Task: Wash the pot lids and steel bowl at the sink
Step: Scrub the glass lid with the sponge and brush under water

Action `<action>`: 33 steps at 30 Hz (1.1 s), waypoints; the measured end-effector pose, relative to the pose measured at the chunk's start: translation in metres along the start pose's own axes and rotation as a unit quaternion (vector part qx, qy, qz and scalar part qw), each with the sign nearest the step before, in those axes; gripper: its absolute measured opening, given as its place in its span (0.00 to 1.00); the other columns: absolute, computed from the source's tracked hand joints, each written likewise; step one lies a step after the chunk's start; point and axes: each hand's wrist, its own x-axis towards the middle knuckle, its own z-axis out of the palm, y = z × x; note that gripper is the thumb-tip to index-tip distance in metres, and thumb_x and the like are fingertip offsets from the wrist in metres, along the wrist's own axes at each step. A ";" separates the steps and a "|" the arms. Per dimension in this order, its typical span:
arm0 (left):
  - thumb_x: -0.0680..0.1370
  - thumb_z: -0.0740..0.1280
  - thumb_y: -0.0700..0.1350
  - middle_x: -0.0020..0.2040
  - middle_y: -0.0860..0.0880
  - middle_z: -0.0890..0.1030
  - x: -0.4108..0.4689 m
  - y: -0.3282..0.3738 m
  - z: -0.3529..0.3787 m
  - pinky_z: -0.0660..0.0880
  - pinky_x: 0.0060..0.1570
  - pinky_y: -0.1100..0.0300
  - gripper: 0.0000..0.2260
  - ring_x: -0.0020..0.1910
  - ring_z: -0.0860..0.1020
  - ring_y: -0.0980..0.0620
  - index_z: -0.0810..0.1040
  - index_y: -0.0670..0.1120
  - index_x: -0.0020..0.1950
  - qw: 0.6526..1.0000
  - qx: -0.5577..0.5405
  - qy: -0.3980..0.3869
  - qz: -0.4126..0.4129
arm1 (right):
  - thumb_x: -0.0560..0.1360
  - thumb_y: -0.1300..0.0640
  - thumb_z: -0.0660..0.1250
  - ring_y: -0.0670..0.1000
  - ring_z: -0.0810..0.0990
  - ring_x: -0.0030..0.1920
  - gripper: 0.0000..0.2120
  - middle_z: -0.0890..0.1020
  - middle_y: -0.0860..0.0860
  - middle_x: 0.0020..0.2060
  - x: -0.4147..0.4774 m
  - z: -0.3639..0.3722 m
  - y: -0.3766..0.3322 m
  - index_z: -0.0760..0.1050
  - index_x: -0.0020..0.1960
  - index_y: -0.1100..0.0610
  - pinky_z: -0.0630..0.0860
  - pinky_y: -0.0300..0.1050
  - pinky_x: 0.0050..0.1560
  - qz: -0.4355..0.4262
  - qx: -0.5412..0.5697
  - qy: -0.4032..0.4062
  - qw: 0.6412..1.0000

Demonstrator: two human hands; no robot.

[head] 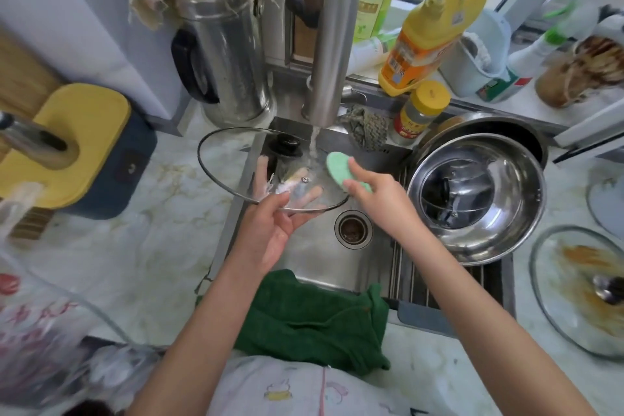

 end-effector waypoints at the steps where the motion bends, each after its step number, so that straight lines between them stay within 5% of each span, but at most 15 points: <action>1: 0.80 0.51 0.30 0.58 0.42 0.82 0.000 0.001 -0.001 0.81 0.48 0.46 0.29 0.54 0.81 0.39 0.63 0.59 0.73 1.000 0.007 -0.001 0.008 | 0.77 0.44 0.63 0.46 0.79 0.40 0.22 0.83 0.52 0.53 -0.007 0.006 -0.008 0.66 0.71 0.39 0.72 0.45 0.43 -0.040 -0.006 -0.032 0.999; 3: 0.80 0.50 0.30 0.55 0.44 0.83 -0.002 0.002 -0.004 0.81 0.49 0.46 0.27 0.54 0.81 0.40 0.73 0.58 0.67 1.000 0.013 0.011 0.017 | 0.77 0.42 0.64 0.45 0.77 0.37 0.22 0.83 0.48 0.50 -0.013 0.010 -0.016 0.65 0.70 0.35 0.73 0.47 0.41 -0.085 -0.015 -0.059 0.994; 6: 0.80 0.50 0.30 0.67 0.39 0.75 -0.004 0.006 -0.007 0.81 0.47 0.46 0.32 0.55 0.81 0.40 0.58 0.59 0.76 1.000 -0.022 0.019 0.007 | 0.77 0.42 0.62 0.54 0.80 0.55 0.22 0.82 0.53 0.58 0.010 -0.003 -0.002 0.64 0.71 0.35 0.74 0.50 0.50 -0.011 -0.055 0.015 0.998; 11: 0.80 0.50 0.30 0.65 0.39 0.76 -0.007 0.011 -0.009 0.82 0.43 0.49 0.32 0.52 0.83 0.43 0.56 0.58 0.78 0.999 -0.007 0.034 0.009 | 0.76 0.42 0.64 0.46 0.78 0.37 0.23 0.84 0.50 0.47 -0.010 0.017 -0.022 0.65 0.70 0.34 0.78 0.51 0.45 -0.114 -0.030 -0.043 0.992; 15: 0.79 0.51 0.30 0.65 0.37 0.76 -0.012 0.006 -0.011 0.81 0.47 0.45 0.31 0.54 0.82 0.40 0.60 0.59 0.75 1.000 -0.010 0.029 -0.005 | 0.77 0.42 0.63 0.55 0.81 0.53 0.22 0.82 0.54 0.56 0.011 0.010 -0.014 0.65 0.71 0.37 0.76 0.51 0.50 -0.024 -0.040 0.013 0.999; 18: 0.80 0.50 0.31 0.60 0.42 0.81 -0.012 0.004 -0.011 0.81 0.41 0.49 0.30 0.51 0.83 0.44 0.58 0.56 0.77 0.999 -0.012 0.037 -0.002 | 0.77 0.42 0.64 0.48 0.79 0.38 0.23 0.84 0.49 0.45 -0.010 0.024 -0.032 0.64 0.70 0.35 0.74 0.46 0.39 -0.126 -0.040 -0.045 0.990; 23: 0.80 0.51 0.31 0.63 0.38 0.78 -0.015 0.004 -0.016 0.81 0.38 0.52 0.30 0.51 0.83 0.44 0.58 0.57 0.77 0.998 -0.047 0.037 -0.022 | 0.77 0.41 0.62 0.53 0.82 0.46 0.23 0.84 0.53 0.53 0.016 0.007 -0.019 0.65 0.71 0.37 0.77 0.48 0.44 -0.061 -0.081 0.003 0.995; 27: 0.79 0.51 0.31 0.59 0.41 0.81 -0.013 0.006 -0.018 0.81 0.38 0.51 0.29 0.48 0.84 0.44 0.59 0.55 0.77 0.998 -0.041 0.047 -0.014 | 0.77 0.40 0.63 0.43 0.69 0.26 0.23 0.75 0.48 0.29 -0.011 0.006 -0.029 0.63 0.70 0.32 0.67 0.44 0.31 -0.162 -0.122 -0.072 0.977; 30: 0.80 0.51 0.32 0.64 0.38 0.77 -0.011 0.009 -0.019 0.82 0.41 0.51 0.29 0.48 0.84 0.44 0.57 0.56 0.77 0.998 -0.042 0.043 -0.018 | 0.78 0.41 0.62 0.53 0.81 0.41 0.22 0.83 0.52 0.40 0.010 -0.013 -0.016 0.64 0.71 0.34 0.68 0.45 0.36 -0.093 -0.157 -0.003 0.983; 33: 0.81 0.51 0.33 0.63 0.39 0.78 -0.008 0.013 -0.022 0.82 0.43 0.49 0.28 0.52 0.83 0.42 0.56 0.55 0.78 0.998 -0.031 0.048 -0.019 | 0.76 0.40 0.62 0.45 0.74 0.28 0.23 0.80 0.49 0.34 -0.006 -0.004 -0.026 0.63 0.70 0.32 0.65 0.42 0.29 -0.172 -0.150 -0.076 0.971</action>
